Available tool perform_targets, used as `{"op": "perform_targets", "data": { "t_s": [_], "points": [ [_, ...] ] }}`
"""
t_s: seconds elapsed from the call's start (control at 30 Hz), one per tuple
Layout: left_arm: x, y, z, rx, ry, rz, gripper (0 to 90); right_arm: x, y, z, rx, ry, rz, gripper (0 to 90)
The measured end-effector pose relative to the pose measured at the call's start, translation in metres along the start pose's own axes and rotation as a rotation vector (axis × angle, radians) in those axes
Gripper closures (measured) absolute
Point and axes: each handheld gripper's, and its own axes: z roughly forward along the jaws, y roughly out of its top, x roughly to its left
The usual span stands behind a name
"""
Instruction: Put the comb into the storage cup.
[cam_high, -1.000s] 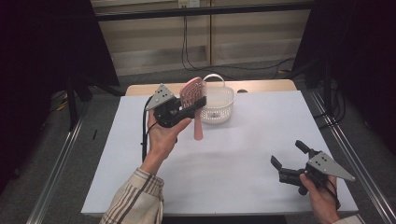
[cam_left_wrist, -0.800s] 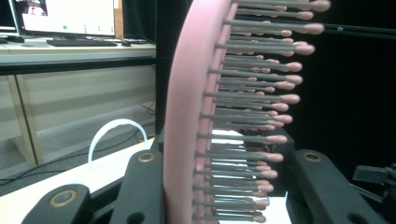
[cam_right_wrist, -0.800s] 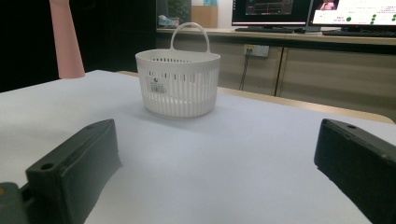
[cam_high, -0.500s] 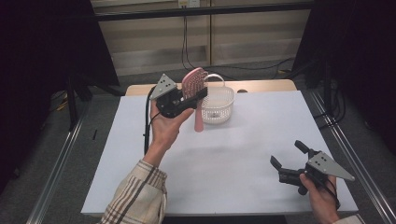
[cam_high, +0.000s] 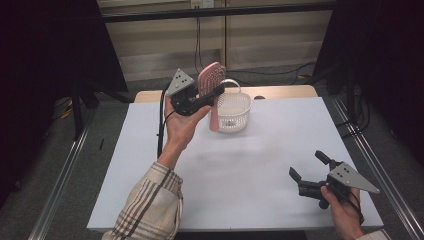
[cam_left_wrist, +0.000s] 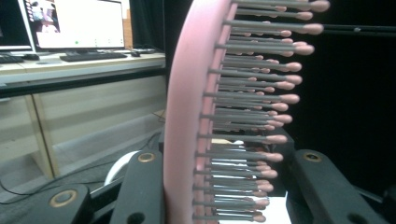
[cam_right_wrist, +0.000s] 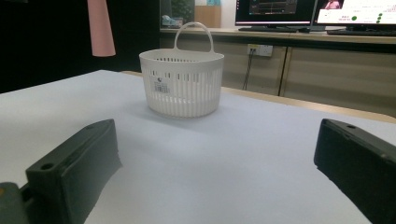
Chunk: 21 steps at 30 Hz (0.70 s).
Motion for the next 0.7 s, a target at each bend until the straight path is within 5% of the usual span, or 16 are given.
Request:
{"op": "perform_targets", "data": {
  "t_s": [0.7],
  "points": [
    [0.013, 0.013, 0.024, -0.034, 0.051, 0.009, 61.5, 0.000, 0.000, -0.001, -0.001, 0.005, -0.003, 0.0]
  ]
}}
